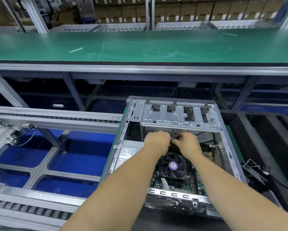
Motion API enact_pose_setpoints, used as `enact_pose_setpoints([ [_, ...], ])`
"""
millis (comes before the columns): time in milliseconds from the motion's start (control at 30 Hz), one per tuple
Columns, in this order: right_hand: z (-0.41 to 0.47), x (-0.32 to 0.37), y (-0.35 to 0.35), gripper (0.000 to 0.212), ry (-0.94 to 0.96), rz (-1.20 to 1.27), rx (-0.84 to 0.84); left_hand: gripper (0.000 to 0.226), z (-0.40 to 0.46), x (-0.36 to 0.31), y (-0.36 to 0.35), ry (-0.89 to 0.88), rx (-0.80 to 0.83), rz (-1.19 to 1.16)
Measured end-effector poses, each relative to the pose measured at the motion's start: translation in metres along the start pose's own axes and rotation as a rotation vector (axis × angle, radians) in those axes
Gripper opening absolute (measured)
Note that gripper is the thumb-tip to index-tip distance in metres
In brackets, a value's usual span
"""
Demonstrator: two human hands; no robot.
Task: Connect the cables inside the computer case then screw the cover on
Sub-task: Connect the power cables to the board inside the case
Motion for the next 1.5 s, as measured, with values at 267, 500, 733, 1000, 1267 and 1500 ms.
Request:
enact_pose_setpoints([
  [267,-0.001,-0.005,0.004,0.020,-0.048,0.058,-0.091,0.038,-0.007,-0.019,-0.010,-0.086,-0.167,0.048],
  [500,-0.003,-0.008,0.014,0.014,-0.027,0.068,-0.106,0.032,0.006,-0.016,-0.016,0.024,-0.126,-0.033],
  [733,-0.001,-0.006,-0.002,0.025,0.026,-0.049,0.083,0.011,0.020,0.013,-0.019,0.193,-0.035,-0.563],
  [1000,0.001,-0.001,-0.010,0.021,0.109,-0.169,0.128,0.016,0.022,0.014,-0.030,0.258,0.041,-0.793],
  [1267,-0.001,-0.003,-0.007,0.020,0.115,-0.161,0.086,0.017,0.018,0.010,-0.025,0.207,0.092,-0.719],
  [1500,0.001,-0.018,0.007,0.028,-0.041,-0.282,0.048,0.014,0.013,0.008,-0.014,0.180,0.000,-0.459],
])
Point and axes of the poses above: each hand's wrist, its own z-axis towards the middle knuckle, its own y-axis out of the back of the hand, x = y × z, the point moved 8 cm from there along z, towards the middle knuckle, and after that the axes turned 2 degrees about x, right-handed, at the moved point
